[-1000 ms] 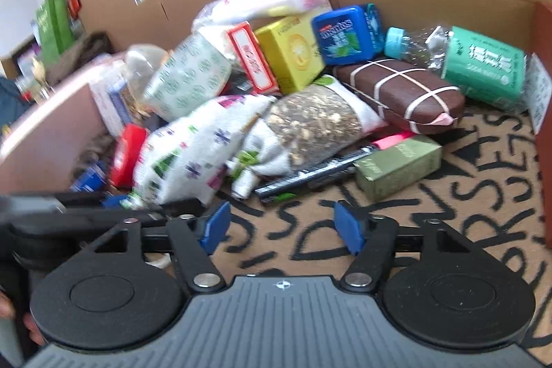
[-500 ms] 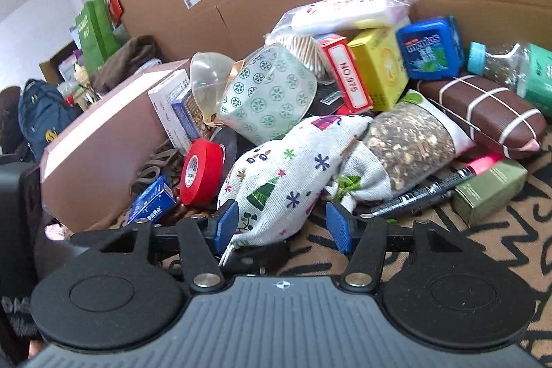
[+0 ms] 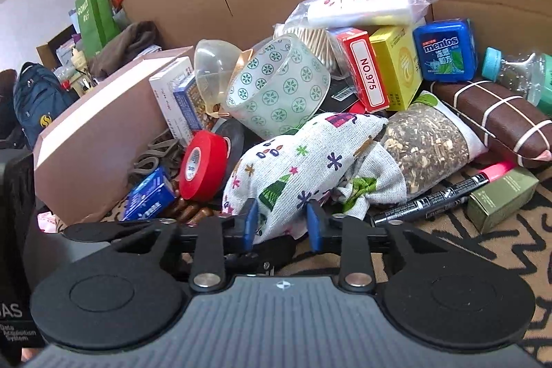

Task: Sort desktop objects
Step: 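Reach both grippers to the white drawstring bag and close on it, then lift the white drawstring bag with both grippers off the pile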

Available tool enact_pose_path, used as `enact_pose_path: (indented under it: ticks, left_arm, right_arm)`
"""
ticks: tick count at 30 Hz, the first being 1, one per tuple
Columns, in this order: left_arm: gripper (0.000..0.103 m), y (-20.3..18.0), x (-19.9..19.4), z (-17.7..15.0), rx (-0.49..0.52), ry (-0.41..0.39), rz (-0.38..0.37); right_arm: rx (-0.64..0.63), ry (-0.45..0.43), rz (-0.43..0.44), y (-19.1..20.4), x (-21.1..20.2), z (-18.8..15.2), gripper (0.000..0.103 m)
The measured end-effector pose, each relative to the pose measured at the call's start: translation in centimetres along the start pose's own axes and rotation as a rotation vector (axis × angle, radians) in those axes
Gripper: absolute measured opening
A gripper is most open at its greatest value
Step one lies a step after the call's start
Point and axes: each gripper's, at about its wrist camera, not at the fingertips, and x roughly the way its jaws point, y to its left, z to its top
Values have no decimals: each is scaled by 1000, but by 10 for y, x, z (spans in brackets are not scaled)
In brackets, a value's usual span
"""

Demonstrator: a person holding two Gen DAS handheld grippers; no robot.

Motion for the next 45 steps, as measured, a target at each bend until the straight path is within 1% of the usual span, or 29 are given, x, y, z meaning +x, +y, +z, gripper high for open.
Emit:
enact_pose_path:
  ticks: [5,6,7,8,11,14,20,22,23,24,26,28,30,32,34,35,36,37,38,40,41,43,45]
  left_arm:
    - [30,-13,-18,-6,29,-7,-42]
    - [29,-16,-22,-8,32,-5,-54]
    - [25,-19,-25,-11,36,-1,-66]
    - [24,-22,-28,-14,39,3,-78]
    - [24,-33,-33,-24,57,23,-103]
    - [23,-43,-38,-33,80,28,-105]
    - [23,-47,-57,-50,112,33,-127]
    - [26,-49,-64,-57,133,39,-151]
    - [31,-50,-66,-60,141,41,-167]
    - [46,-51,-68,-62,148,42,-184]
    - [51,-52,-72,-66,159,42,-206]
    - [54,-50,-75,-67,154,38,-206]
    - [57,-44,-80,-66,131,33,-210]
    - [61,-35,-87,-63,98,18,-222]
    - [66,-26,-94,-60,62,-5,-236]
    - [67,-21,-97,-59,42,-19,-246]
    - [69,-16,-99,-56,22,-26,-258]
    - [69,-12,-99,-53,1,-34,-265]
    - [71,-9,-100,-51,-19,-44,-269]
    - [81,-3,-97,-46,-50,-54,-275]
    - [82,-2,-93,-44,-58,-51,-277]
    - [82,0,-86,-40,-75,-45,-281]
    - [82,2,-79,-35,-92,-39,-284]
  right_arm:
    - [-18,-27,-9,3,-25,-5,22]
    - [-20,-30,-13,3,-31,-8,18]
    - [-22,-33,-16,3,-37,-10,13]
    - [-27,-31,-16,3,-43,-14,2]
    - [-10,-24,-23,1,-57,-25,1]
    - [21,-16,-27,-4,-64,-35,1]
    - [-8,-9,-28,6,-81,-51,1]
    - [4,3,-33,5,-88,-60,1]
    - [12,8,-42,3,-90,-64,1]
    - [21,13,-50,2,-92,-68,1]
    - [50,24,-65,-6,-92,-72,2]
    - [69,16,-67,-9,-94,-72,8]
    - [88,8,-68,-13,-96,-71,9]
    - [93,-4,-81,-15,-98,-70,13]
    - [94,-21,-97,-16,-101,-68,28]
    - [96,-29,-103,-17,-102,-68,32]
    - [97,-37,-110,-18,-103,-68,42]
    - [99,-45,-116,-19,-103,-67,48]
    - [100,-53,-117,-20,-104,-66,50]
    - [101,-70,-119,-21,-104,-63,60]
    - [102,-78,-120,-21,-104,-61,62]
    - [104,-94,-122,-22,-104,-58,71]
    - [104,-103,-117,-23,-103,-55,72]
